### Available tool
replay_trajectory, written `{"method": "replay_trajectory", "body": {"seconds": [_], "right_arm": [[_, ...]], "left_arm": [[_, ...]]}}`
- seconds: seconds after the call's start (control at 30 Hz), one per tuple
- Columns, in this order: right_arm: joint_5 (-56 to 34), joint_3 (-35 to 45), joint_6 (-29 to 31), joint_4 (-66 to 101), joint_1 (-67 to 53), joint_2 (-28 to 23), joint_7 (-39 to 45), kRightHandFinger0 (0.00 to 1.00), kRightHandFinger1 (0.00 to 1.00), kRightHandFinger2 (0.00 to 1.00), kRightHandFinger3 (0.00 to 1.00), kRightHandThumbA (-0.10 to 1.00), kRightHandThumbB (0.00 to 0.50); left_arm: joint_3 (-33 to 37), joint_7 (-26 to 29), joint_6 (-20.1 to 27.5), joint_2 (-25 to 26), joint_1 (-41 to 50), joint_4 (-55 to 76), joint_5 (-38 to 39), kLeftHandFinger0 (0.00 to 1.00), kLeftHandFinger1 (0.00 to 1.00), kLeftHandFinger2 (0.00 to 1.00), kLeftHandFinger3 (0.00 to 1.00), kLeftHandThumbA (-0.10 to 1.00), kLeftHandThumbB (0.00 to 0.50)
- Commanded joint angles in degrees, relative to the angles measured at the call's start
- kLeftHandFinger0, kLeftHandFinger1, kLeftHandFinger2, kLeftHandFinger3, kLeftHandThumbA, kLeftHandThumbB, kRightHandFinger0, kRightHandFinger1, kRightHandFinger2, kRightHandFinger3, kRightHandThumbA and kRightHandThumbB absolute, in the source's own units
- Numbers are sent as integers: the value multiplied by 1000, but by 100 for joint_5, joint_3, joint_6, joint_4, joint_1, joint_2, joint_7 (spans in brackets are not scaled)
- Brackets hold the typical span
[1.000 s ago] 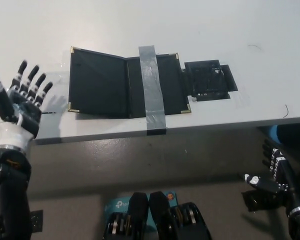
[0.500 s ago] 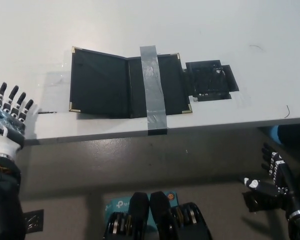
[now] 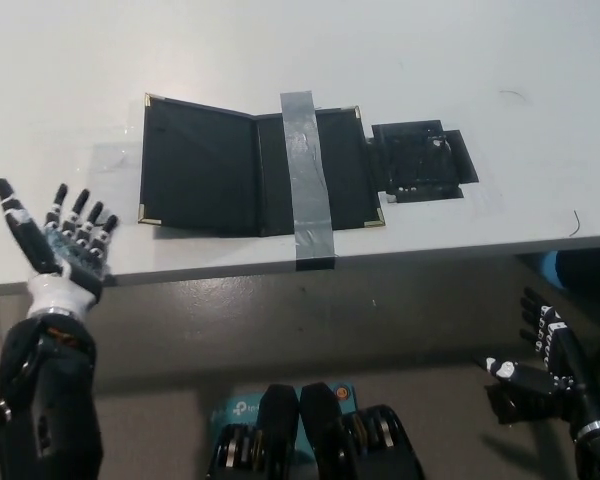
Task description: The robot uses its left hand to push the cover of the diary kept in the middle of the desk towards the right to close it
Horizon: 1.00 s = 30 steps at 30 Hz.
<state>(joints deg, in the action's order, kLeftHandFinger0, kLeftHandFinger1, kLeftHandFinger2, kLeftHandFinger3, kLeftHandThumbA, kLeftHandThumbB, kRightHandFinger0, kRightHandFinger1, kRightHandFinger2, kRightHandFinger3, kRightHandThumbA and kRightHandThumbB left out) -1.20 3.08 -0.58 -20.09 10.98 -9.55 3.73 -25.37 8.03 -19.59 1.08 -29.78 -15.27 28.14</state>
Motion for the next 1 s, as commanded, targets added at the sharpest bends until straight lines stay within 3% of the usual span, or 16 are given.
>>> {"method": "replay_trajectory", "body": {"seconds": [0.0, 0.47, 0.7, 0.77, 0.9, 0.97], "right_arm": [[-43, -1, -11, 198, 83, -60, 79, 955, 1000, 1000, 1000, 1000, 500], [5, -65, 123, 106, 275, -78, 111, 954, 1000, 1000, 1000, 1000, 500], [-15, -60, 89, 157, 250, -70, 121, 954, 1000, 1000, 1000, 1000, 500], [35, -76, 108, 150, 253, -73, 86, 939, 1000, 1000, 1000, 1000, 500], [-5, -70, 97, 172, 244, -66, 106, 946, 1000, 1000, 1000, 1000, 500], [8, -93, 83, 191, 253, -72, 125, 954, 1000, 1000, 1000, 1000, 500]], "left_arm": [[147, 140, 212, -148, -370, 80, -86, 1000, 1000, 1000, 1000, 1000, 210], [244, 59, 400, -508, -506, -279, -79, 1000, 1000, 1000, 1000, 1000, 227], [-35, 134, 428, -692, -463, -377, 240, 1000, 1000, 1000, 1000, 1000, 235], [-227, 167, 487, -839, -436, -448, 463, 1000, 1000, 1000, 1000, 1000, 264], [-434, 214, 586, -1117, -486, -492, 729, 1000, 1000, 1000, 1000, 1000, 263], [-520, 287, 670, -1291, -565, -529, 849, 1000, 1000, 1000, 1000, 1000, 289]]}}
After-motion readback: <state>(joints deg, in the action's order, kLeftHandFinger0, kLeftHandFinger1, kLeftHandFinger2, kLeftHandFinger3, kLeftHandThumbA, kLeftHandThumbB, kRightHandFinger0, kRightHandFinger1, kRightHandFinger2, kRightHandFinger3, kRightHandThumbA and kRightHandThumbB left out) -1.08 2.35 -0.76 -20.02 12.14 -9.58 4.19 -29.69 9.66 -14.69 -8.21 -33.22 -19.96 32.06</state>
